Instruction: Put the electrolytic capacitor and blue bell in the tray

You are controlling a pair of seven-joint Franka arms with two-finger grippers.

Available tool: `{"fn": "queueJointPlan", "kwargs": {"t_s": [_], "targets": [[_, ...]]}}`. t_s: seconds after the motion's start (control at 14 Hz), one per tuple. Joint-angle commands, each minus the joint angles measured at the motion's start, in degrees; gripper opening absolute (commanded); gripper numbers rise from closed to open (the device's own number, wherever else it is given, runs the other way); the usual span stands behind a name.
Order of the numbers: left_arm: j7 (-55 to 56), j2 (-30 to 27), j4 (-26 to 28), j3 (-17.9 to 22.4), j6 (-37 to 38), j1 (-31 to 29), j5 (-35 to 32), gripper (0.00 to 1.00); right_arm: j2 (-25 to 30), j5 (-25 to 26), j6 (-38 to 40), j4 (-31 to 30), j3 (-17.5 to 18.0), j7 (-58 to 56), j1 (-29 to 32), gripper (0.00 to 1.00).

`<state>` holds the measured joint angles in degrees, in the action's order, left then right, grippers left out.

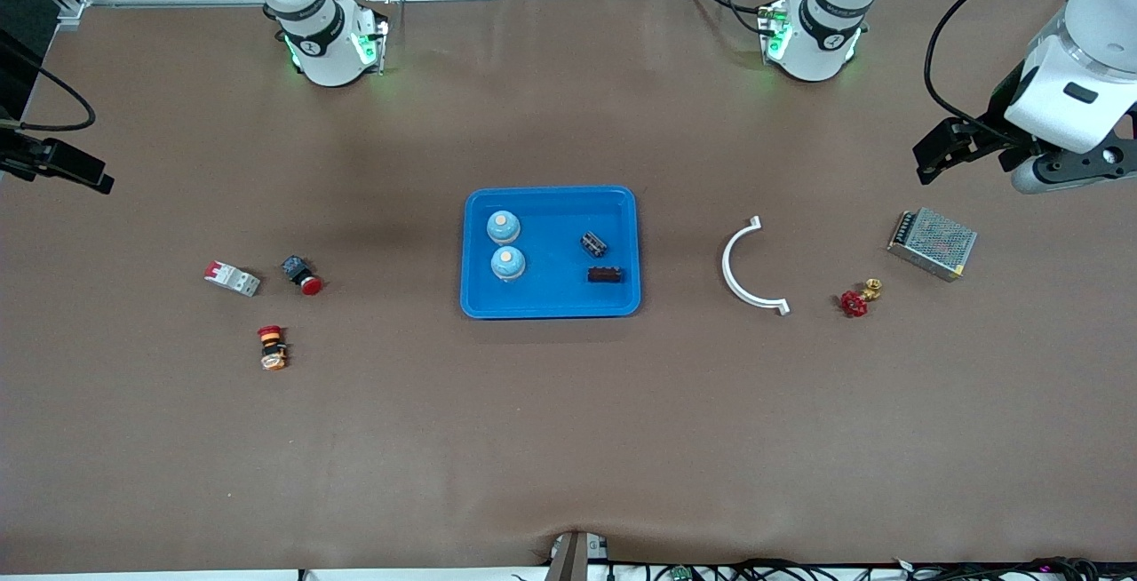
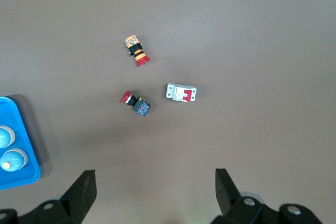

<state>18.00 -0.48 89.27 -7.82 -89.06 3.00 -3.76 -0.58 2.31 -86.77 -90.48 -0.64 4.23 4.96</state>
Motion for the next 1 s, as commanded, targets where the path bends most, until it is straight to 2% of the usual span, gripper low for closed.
{"fn": "queueJointPlan", "kwargs": {"t_s": [0.0,0.36,0.5,0.93], "targets": [[-0.86,-1.01,0.47,0.00,0.56,-0.10,0.69,1.00,-0.03,-0.82,0.20,0.13,-2.70,-0.45,-2.41,1.00],[-0.86,-0.92,0.38,0.00,0.56,-0.10,0.69,1.00,-0.03,-0.82,0.20,0.13,-2.96,-0.45,-2.94,1.00],[-0.86,-0.92,0.38,0.00,0.56,-0.10,0.69,1.00,-0.03,-0.82,0.20,0.13,-5.76,-0.45,-5.39,1.00],[-0.86,-1.01,0.47,0.00,0.65,-0.10,0.69,1.00,-0.03,-0.91,0.12,0.13,-5.86,-0.45,-5.40,1.00]]}}
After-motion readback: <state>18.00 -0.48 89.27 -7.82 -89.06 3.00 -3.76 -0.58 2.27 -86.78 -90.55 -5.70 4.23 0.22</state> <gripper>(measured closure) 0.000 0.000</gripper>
